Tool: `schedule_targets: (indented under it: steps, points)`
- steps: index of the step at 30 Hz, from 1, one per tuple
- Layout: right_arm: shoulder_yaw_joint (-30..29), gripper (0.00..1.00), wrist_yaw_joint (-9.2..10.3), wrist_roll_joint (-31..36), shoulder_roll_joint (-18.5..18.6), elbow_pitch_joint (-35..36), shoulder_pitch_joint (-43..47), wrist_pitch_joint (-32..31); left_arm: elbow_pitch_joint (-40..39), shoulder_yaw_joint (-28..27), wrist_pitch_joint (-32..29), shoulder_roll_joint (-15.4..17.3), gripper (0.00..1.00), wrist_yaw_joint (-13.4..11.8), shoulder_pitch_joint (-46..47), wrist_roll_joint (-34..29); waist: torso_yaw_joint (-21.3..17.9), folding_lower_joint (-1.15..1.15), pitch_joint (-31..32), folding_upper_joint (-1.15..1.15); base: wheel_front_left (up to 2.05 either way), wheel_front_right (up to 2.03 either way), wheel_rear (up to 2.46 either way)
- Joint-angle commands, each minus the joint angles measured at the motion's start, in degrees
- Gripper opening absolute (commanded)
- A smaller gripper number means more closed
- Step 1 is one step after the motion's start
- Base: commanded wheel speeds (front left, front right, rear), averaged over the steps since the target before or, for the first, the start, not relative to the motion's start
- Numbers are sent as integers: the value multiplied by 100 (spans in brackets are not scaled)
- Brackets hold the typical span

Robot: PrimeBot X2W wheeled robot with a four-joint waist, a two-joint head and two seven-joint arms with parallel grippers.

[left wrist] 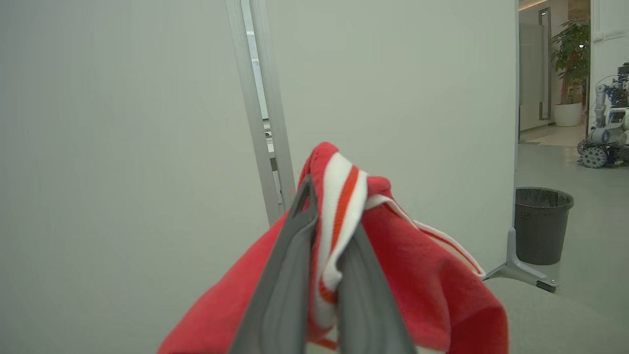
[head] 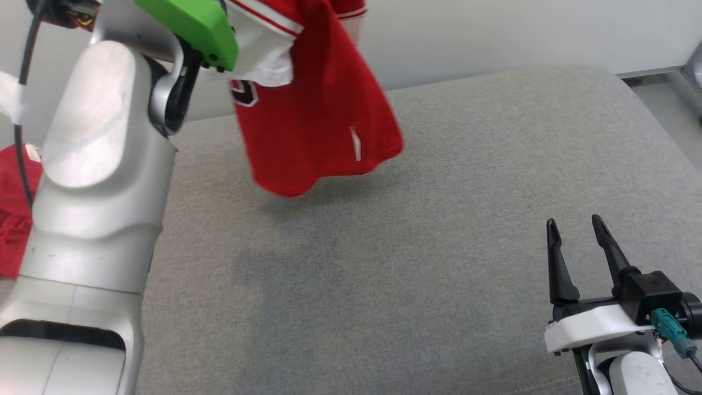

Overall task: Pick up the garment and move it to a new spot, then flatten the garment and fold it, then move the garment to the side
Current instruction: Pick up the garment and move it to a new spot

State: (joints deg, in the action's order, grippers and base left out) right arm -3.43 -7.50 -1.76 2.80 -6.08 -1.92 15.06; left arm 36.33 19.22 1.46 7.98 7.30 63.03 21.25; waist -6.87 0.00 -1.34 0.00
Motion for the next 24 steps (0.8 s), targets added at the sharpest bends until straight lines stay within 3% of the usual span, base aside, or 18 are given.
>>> schedule_targets:
  steps: [1,9,13,17,18,19,20,24]
  points:
    - [-1,100,2,-39,16,23,-24,18,-33,2,-41,-40,0,15,-161,126,-137,0,-90,0,0,0,0]
    - [29,100,2,-165,16,84,-252,18,427,57,-16,-196,0,-126,-1170,449,-239,0,-634,0,0,0,0]
    - [108,100,2,-220,16,89,-463,18,1327,-30,244,24,0,-521,-1828,394,-327,0,-1005,0,0,0,0]
    - [69,100,2,-235,17,96,-567,18,1806,-143,627,45,2,-706,-2057,462,-356,0,-1168,0,0,0,0]
    - [59,100,2,-229,17,86,-573,18,1881,-165,728,46,25,-739,-2078,476,-350,0,-1184,0,0,0,0]
    - [50,100,2,-216,16,68,-577,18,1952,-167,880,69,88,-774,-2090,449,-338,0,-1195,0,0,0,0]
    - [45,100,2,-208,16,61,-582,18,2010,-167,959,75,100,-787,-2093,432,-327,0,-1197,0,0,0,0]
    - [23,100,2,-206,17,15,-596,18,2188,-131,1202,42,100,-717,-2071,390,-255,0,-1154,0,0,0,0]
